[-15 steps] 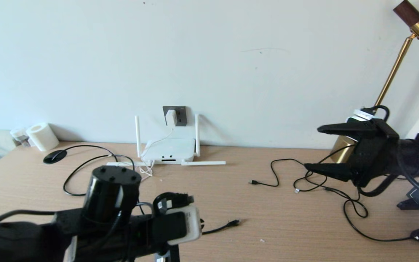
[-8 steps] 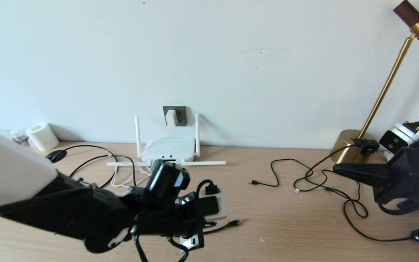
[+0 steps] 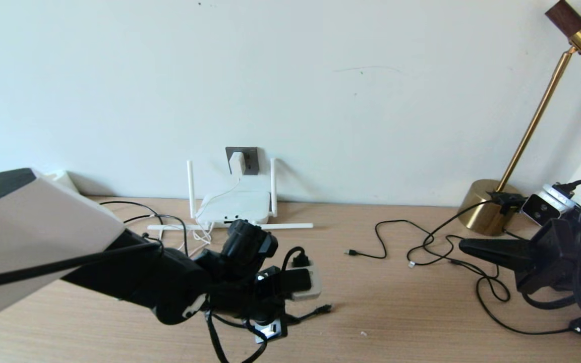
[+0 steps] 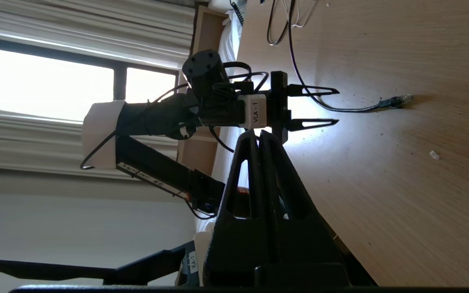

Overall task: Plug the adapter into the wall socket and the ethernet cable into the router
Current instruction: Hand it to the other hand

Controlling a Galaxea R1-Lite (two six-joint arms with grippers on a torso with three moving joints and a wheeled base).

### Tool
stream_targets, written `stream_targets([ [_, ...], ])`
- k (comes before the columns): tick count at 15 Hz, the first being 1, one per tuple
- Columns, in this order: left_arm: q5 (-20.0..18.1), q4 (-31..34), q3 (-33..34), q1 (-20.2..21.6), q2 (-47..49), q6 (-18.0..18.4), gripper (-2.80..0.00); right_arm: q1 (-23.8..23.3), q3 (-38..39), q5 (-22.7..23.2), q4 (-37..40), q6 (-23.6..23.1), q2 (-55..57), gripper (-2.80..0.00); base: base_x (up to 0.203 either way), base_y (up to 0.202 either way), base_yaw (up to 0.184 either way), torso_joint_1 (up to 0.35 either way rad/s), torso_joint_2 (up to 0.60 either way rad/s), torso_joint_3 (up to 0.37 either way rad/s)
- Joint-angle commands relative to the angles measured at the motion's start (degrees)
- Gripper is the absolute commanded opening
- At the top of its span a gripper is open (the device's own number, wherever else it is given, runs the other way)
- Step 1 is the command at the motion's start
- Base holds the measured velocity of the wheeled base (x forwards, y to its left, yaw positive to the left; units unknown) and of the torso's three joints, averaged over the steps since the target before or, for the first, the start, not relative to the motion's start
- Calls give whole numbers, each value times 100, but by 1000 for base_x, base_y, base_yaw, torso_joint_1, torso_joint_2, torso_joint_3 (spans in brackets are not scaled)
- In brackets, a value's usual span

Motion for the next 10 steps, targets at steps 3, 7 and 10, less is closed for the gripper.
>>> stream_targets([
  [3, -12, 493, -99, -11, 18, 13, 0, 2, 93, 48, -43, 25, 38, -280, 0, 0, 0, 0, 0, 0],
  [7, -28, 428, -577, -9, 561, -154, 0, 2, 180, 48, -43, -10, 14, -280, 0, 0, 0, 0, 0, 0],
  [10, -26, 599, -918, 3, 742, -175, 0, 9, 173, 74, -44, -18, -3, -280, 0, 0, 0, 0, 0, 0],
])
